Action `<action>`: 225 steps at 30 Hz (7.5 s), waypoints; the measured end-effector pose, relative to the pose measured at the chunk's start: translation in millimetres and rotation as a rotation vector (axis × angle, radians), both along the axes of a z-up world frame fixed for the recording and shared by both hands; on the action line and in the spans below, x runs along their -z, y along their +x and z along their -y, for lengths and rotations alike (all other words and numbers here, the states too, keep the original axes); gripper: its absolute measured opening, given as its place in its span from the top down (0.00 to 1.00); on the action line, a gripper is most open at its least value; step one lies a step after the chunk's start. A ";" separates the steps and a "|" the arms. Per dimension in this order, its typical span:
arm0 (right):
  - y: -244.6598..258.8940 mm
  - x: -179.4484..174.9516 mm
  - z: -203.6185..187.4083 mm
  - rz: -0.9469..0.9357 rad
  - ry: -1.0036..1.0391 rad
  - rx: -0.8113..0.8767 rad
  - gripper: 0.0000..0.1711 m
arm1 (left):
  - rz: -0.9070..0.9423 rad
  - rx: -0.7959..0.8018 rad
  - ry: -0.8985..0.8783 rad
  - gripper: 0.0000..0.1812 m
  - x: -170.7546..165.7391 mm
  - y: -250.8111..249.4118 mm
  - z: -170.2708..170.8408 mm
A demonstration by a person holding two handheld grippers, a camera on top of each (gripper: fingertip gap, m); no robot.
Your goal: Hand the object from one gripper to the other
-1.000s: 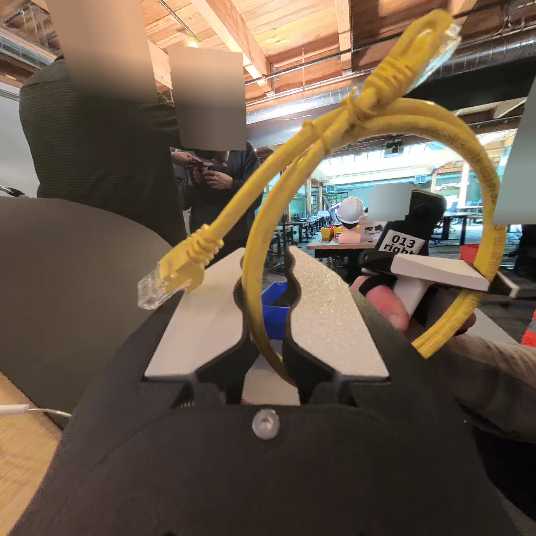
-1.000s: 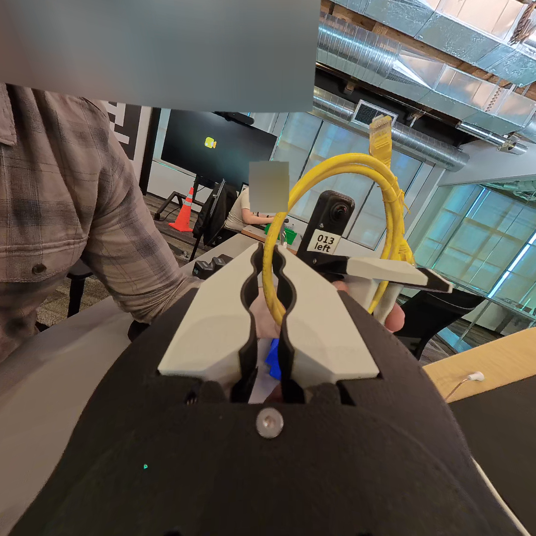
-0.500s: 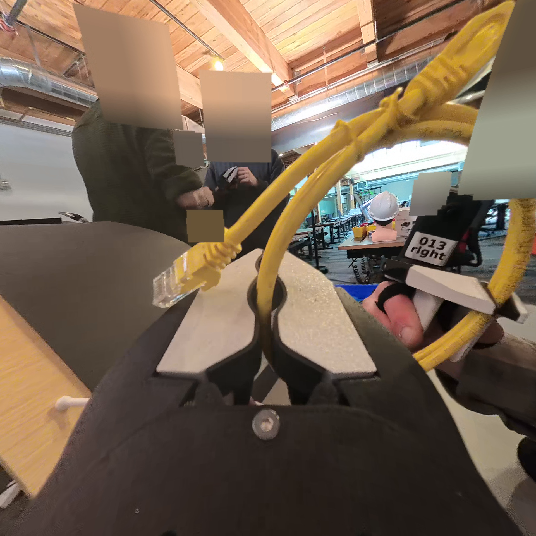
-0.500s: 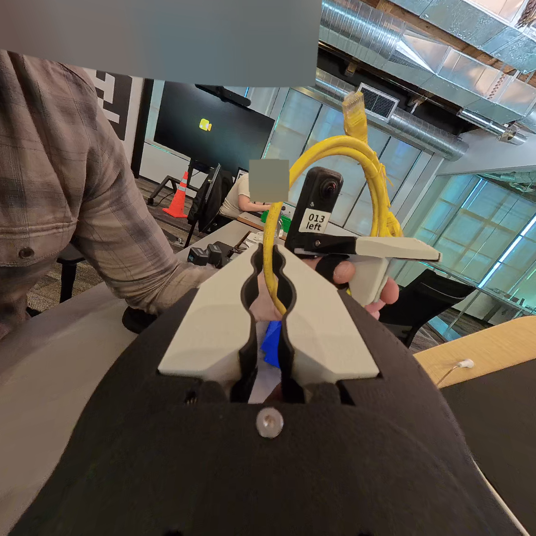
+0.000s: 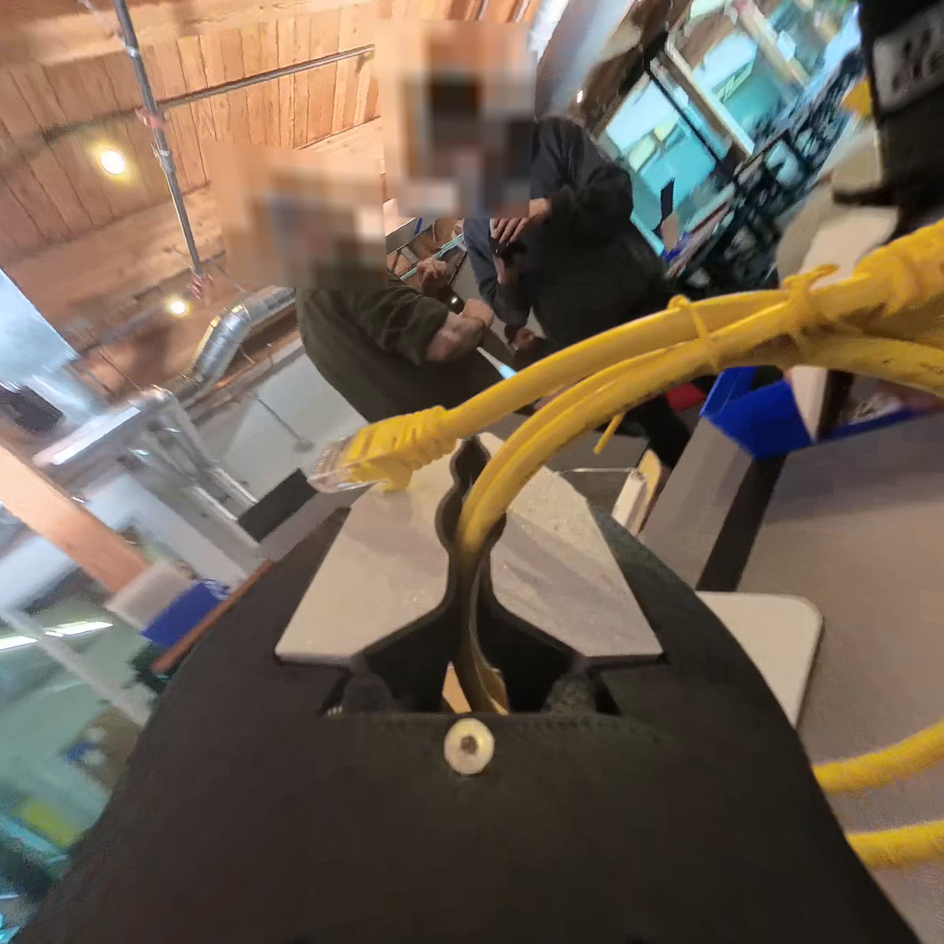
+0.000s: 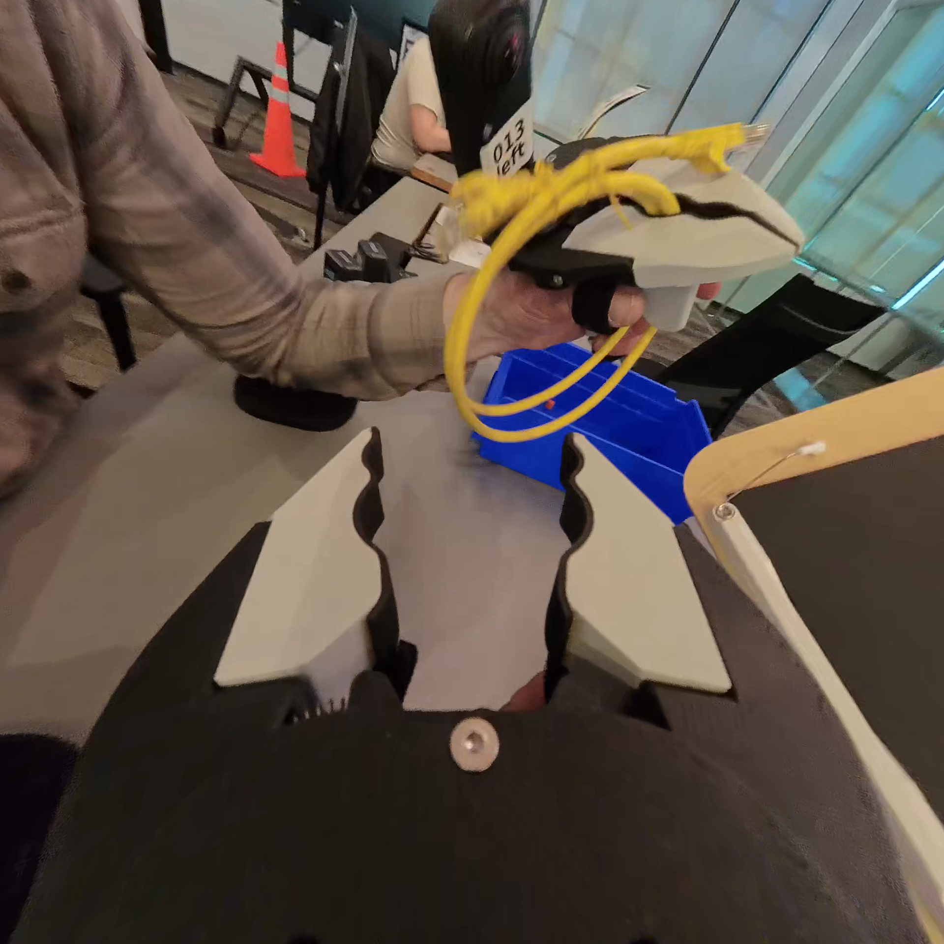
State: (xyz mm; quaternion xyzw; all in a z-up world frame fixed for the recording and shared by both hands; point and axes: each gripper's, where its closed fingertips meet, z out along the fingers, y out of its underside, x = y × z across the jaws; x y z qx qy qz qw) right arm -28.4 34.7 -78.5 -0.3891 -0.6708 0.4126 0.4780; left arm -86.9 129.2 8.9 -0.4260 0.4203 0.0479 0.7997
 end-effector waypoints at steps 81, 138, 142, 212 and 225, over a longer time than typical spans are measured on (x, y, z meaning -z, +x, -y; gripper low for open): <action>-60.6 -40.0 22.7 -0.338 -0.074 -0.070 0.95 | 0.445 0.179 -0.371 0.94 8.0 -8.4 -29.5; -71.1 -40.4 -28.2 -0.082 1.155 0.602 0.94 | -0.059 0.269 -1.061 0.99 138.2 45.8 -15.4; -55.3 -54.5 -41.9 -0.151 0.925 0.645 0.95 | -0.013 0.305 -0.988 0.89 122.7 46.8 -15.5; -67.2 -26.1 -2.4 -0.066 1.075 0.382 0.69 | -0.222 -0.036 -0.423 0.98 65.6 29.7 -11.1; -78.6 -19.4 4.5 -0.040 1.140 0.376 0.90 | -0.278 0.053 -0.622 0.98 100.3 44.0 -6.1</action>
